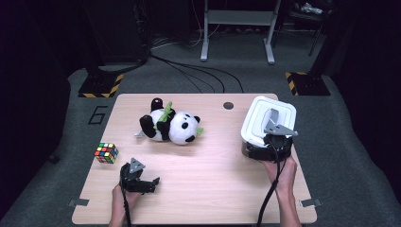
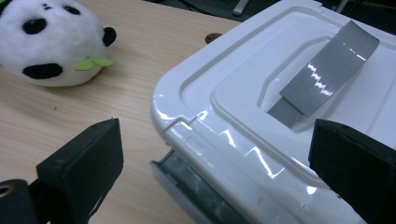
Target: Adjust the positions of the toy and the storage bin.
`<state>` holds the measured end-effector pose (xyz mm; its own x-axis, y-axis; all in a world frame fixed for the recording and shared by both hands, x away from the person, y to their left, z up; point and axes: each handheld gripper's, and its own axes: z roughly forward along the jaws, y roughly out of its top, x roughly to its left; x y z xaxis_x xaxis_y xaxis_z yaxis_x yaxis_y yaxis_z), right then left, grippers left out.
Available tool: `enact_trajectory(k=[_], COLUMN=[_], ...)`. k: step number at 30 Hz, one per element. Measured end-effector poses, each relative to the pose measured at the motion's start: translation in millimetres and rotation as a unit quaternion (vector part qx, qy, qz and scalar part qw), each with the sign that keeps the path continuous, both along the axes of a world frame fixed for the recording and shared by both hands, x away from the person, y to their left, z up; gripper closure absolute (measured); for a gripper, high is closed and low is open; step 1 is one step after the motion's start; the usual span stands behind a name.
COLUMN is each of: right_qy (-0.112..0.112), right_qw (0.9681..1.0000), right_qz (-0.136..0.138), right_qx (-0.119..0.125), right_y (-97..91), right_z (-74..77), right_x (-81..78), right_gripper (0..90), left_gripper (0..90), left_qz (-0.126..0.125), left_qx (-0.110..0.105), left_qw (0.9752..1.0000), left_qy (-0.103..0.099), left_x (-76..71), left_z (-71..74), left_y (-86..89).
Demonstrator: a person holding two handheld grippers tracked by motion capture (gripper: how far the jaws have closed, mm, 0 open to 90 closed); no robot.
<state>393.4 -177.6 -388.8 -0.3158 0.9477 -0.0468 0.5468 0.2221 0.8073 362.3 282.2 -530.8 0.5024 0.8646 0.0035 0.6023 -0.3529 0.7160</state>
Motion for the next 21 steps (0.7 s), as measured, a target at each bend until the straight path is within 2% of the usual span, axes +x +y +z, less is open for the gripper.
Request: enact_trajectory(k=[5, 10, 12, 21], right_qy=[0.012, 0.018, 0.03, 0.019], right_qw=[0.9998, 0.9991, 0.9985, 0.9965], right_qz=[-0.017, -0.038, -0.046, -0.081], right_qx=[-0.003, -0.002, -0.001, 0.002], right_y=[-8.4, -16.7, -18.4, -24.6], right_z=[-4.3, -5.3, -5.1, -2.8], right_x=[19.7, 37.0, 43.1, 57.1], right_gripper=[5.9, 14.7, 20.1, 36.2], left_gripper=[1.1, 1.1, 1.1, 1.3], left_qz=[0.0, 0.0, 0.0, 0.0], left_qx=[0.0, 0.0, 0.0, -0.001], left_qw=[1.0, 1.0, 1.0, 1.0], left_qy=[0.0, -0.001, -0.001, 0.0], left_x=[0.0, 0.1, 0.1, 0.0], left_z=[0.0, 0.0, 0.0, 0.0], left_y=[0.0, 0.1, 0.1, 0.2])
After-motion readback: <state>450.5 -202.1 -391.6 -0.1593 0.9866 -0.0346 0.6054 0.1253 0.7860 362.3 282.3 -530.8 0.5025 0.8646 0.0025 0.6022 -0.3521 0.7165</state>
